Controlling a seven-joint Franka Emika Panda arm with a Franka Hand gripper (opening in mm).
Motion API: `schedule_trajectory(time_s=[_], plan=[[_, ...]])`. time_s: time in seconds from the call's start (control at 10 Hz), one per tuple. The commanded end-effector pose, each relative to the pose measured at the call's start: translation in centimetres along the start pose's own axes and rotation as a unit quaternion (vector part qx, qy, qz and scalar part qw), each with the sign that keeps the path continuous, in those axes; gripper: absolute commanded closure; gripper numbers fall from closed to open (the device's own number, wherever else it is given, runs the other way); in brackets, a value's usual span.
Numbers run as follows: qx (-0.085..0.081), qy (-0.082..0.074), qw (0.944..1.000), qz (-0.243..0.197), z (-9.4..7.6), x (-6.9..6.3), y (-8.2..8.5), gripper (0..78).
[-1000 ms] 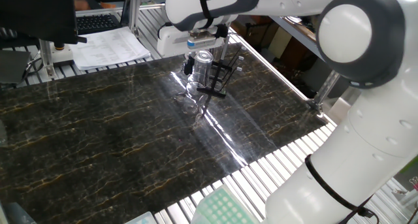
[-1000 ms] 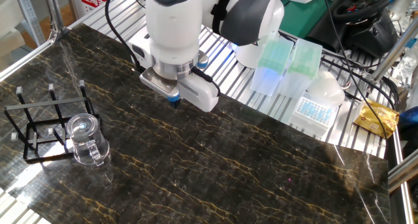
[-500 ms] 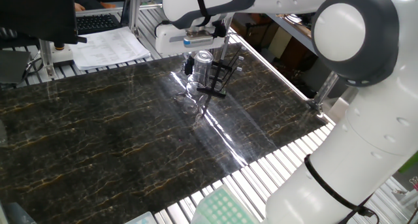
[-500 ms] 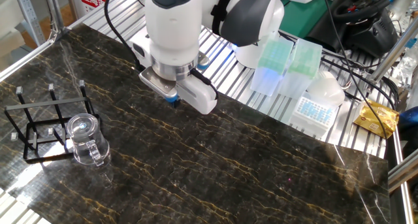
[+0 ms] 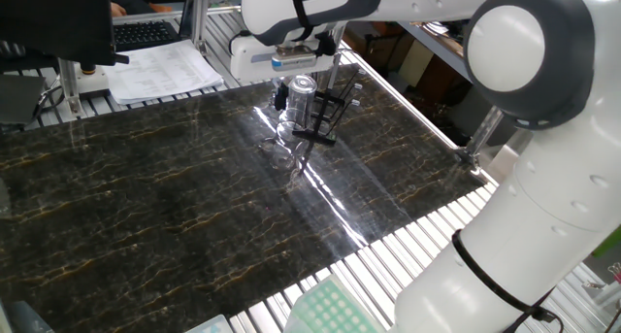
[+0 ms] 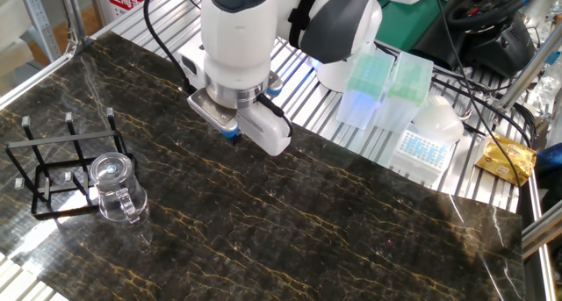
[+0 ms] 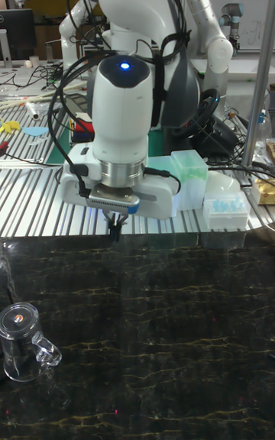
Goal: Take the cup off the cup rack
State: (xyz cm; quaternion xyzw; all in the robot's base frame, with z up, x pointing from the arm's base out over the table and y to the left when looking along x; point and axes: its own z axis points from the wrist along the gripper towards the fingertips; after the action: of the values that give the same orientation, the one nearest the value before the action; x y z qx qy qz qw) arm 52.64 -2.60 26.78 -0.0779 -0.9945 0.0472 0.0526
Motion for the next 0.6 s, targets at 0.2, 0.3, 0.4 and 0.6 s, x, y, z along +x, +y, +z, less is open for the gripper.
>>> schedule_trajectory(time_s=[0.2,0.3,0.4,0.6], plan=[[0.022,-0.022,0.9995,0.005,0.4,-2.9,-2.0,77.6],[0.025,-0.023,0.9994,0.003,0.3,-3.3,-2.2,77.6],[0.024,-0.02,0.9995,-0.002,0.3,-4.2,-2.9,77.6],[0.024,-0.022,0.9995,-0.006,0.4,-4.9,-3.7,77.6]])
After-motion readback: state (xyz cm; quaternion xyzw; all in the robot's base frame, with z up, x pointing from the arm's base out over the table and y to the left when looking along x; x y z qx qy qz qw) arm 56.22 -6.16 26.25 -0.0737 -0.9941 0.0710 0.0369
